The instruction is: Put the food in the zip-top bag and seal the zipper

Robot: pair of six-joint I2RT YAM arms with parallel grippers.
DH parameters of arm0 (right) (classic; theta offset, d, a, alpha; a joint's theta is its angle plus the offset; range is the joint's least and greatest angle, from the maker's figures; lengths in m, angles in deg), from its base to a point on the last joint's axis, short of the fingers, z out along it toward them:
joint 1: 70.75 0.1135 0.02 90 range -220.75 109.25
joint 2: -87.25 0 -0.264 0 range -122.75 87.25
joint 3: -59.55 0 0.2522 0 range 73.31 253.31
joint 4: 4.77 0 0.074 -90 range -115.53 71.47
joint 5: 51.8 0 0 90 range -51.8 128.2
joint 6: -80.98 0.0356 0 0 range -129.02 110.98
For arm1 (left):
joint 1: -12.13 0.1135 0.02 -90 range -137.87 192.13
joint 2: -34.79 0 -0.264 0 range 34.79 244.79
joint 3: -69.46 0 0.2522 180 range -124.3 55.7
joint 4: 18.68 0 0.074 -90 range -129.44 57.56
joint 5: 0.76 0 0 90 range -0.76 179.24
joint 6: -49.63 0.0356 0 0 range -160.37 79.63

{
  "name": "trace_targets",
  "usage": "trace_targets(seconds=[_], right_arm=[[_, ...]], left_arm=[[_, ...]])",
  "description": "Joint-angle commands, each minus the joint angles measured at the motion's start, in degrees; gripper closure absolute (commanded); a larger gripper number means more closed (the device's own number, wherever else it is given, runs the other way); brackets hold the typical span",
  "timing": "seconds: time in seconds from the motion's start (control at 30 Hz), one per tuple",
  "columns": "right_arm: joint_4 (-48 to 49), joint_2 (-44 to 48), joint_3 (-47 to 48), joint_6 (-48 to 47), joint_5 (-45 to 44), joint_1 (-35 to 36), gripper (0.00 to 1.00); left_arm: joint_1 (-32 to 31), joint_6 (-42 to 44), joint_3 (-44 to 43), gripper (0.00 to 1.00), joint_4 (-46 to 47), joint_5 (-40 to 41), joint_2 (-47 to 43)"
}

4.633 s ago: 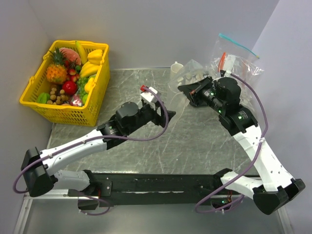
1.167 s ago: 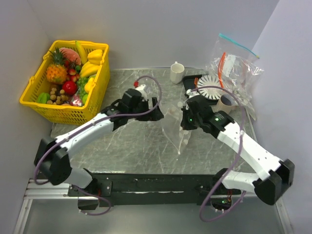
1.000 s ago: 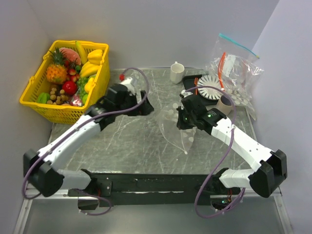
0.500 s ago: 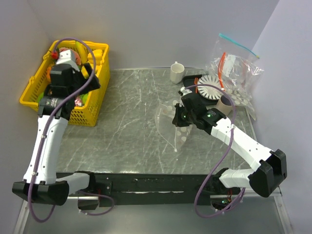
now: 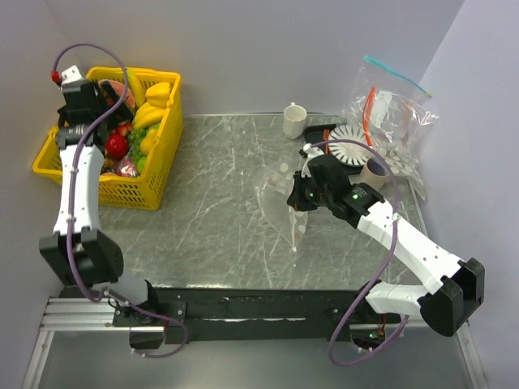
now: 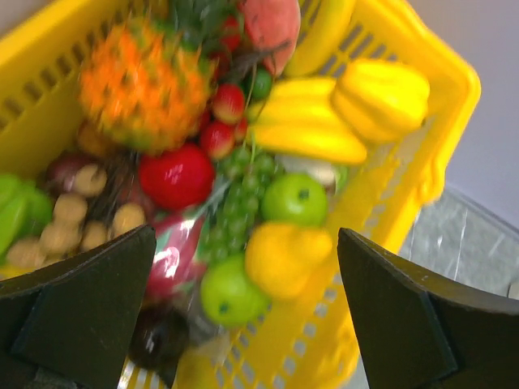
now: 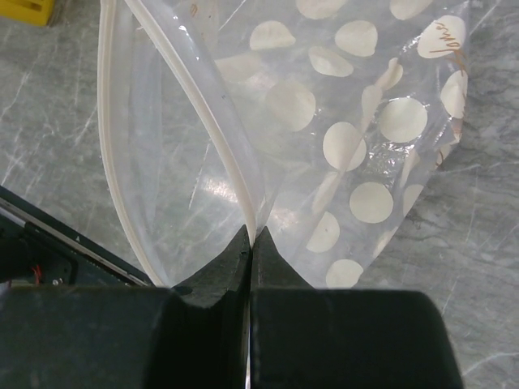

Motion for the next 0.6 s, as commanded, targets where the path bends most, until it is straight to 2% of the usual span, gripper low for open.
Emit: trace_targets(seconds=[0.0,0.1,0.17,0.3,0.37,0.57], right_arm=[[1.6,2.0,0.3,-2.5,0.3,0.4,1.00],[1.4,2.8,0.0,-3.3,0.5,0.3,1.00],[1.3,3.3,-0.3,-3.7,1.8,0.3,1.00],[1.9,4.6,-0.9,-3.8,4.0,0.3,1.00],[2.3,5.2,-1.2,-3.5,4.4,0.4,1.00],[2.5,5.0,-1.2,-3.4,6.2,0.3,1.00]], left_arm=[[0.4,0.0,-12.9,0.01,4.5,4.5,8.3],[0.4,3.6,-21.1,0.01,3.1,7.2,15.6],[0.4,7.9,-24.1,0.01,5.6,9.8,19.3],[0.5,15.7,-23.3,0.01,13.5,10.2,22.3],[0.4,16.8,-23.4,0.01,15.6,9.9,24.4],[0.5,20.9,-29.1,0.01,16.2,13.4,34.2]])
